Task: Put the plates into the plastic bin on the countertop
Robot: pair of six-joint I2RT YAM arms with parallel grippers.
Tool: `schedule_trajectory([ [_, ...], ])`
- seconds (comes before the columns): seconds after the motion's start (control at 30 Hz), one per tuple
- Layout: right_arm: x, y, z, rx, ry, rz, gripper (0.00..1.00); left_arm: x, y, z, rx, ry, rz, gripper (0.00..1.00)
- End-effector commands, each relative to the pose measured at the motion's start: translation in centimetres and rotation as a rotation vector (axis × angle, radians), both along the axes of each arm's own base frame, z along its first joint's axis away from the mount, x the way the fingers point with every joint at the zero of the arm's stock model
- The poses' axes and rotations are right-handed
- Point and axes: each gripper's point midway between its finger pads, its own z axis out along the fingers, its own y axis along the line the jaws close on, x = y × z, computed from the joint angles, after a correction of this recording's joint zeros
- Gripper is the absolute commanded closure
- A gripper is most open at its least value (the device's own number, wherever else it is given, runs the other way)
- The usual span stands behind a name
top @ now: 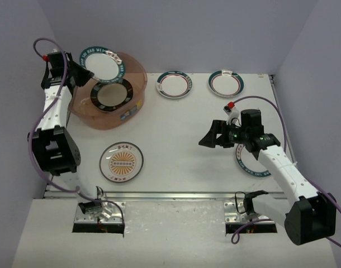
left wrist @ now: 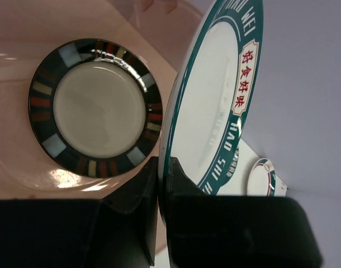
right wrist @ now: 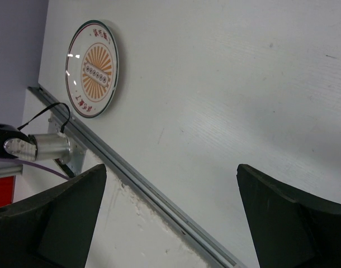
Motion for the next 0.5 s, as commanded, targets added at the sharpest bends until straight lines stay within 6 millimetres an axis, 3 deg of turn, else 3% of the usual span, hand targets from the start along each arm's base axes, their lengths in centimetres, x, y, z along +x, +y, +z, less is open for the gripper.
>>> schedule_trajectory([
  [0.0,-0.1,0.1,0.6,0.007,-0.057,0.031,0.01,3.3,0.2,-0.9,-0.011,0.025,-0.047,1.00],
  [0.1,-0.4,0.4,0.4,0.026,-0.052,0.048,0.01,4.3,0.8,-2.8,-0.003,0.065,-0.045,0.99],
  [0.17,-0.4,0.9,0.3,0.052,-0.050,0.065,0.01,4.9,0.6,-4.7,-0.015,0.104,-0.062,0.84],
  [0.27,-0.8,1.8,0.4,0.099,-0.038,0.121,0.01,5.0,0.4,-6.8,-0.020,0.149,-0.091,0.71],
  [0.37,-1.3,3.8,-1.2,0.046,-0.012,0.189,0.01,4.6,0.8,-7.6,0.041,0.210,-0.071,0.28],
  [0.4,-1.1,4.4,-1.6,0.020,-0.012,0.198,0.01,4.4,1.4,-7.7,0.069,0.229,-0.044,0.09],
  [0.43,-0.9,5.0,-2.0,0.002,-0.006,0.202,0.01,4.0,1.7,-8.0,0.086,0.255,-0.026,0.00],
  [0.47,-0.8,5.9,-2.5,0.005,0.011,0.208,0.01,3.8,1.9,-8.2,0.096,0.276,-0.018,0.00],
])
